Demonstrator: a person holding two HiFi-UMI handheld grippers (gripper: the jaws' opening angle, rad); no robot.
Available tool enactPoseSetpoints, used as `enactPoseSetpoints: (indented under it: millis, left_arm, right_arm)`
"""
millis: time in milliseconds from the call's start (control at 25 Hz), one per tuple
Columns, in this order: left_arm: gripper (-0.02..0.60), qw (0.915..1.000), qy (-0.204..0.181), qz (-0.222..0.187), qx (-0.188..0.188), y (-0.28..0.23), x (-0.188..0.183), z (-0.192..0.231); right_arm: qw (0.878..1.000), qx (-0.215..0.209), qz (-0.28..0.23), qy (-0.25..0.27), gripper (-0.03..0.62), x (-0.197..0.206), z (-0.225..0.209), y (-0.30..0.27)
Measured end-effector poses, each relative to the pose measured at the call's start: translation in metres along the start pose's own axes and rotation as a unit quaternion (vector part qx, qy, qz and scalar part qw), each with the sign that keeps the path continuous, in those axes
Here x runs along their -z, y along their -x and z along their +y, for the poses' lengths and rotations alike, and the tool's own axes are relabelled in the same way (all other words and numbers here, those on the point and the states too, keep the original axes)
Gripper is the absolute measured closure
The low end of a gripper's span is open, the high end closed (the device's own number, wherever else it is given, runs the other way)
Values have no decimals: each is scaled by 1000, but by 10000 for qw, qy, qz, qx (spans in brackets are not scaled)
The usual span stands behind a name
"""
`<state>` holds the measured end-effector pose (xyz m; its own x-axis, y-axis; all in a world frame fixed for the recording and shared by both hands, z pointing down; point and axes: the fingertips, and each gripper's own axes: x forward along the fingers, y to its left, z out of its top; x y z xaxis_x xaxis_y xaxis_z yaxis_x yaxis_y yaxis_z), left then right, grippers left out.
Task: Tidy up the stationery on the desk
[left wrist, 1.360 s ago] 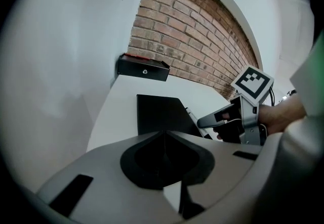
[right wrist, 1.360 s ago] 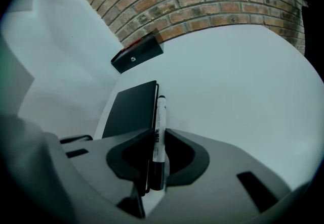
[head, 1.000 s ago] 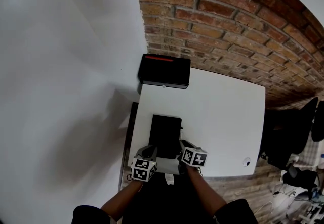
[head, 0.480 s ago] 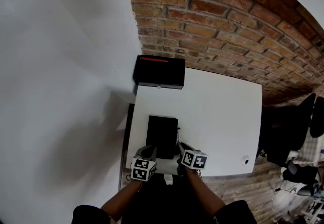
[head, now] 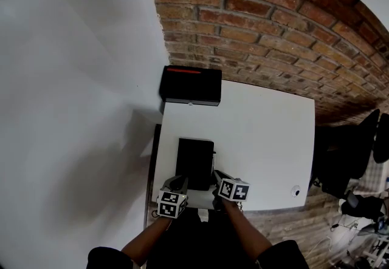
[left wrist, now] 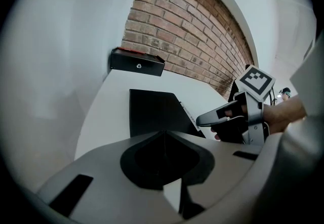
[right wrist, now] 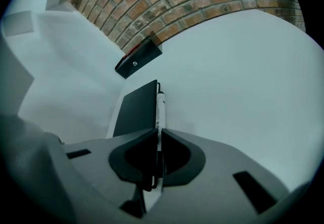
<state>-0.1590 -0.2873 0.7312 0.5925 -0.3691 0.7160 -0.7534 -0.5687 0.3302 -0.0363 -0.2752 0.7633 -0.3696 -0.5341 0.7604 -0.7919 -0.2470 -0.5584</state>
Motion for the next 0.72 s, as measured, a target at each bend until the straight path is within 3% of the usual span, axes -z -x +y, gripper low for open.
enactPoseSetpoints:
  millis: [720]
  left_arm:
    - [561, 10000, -3, -11, -1, 0, 0, -1]
  right_arm:
    - [10000, -59, -14, 27, 554, -3, -2, 3]
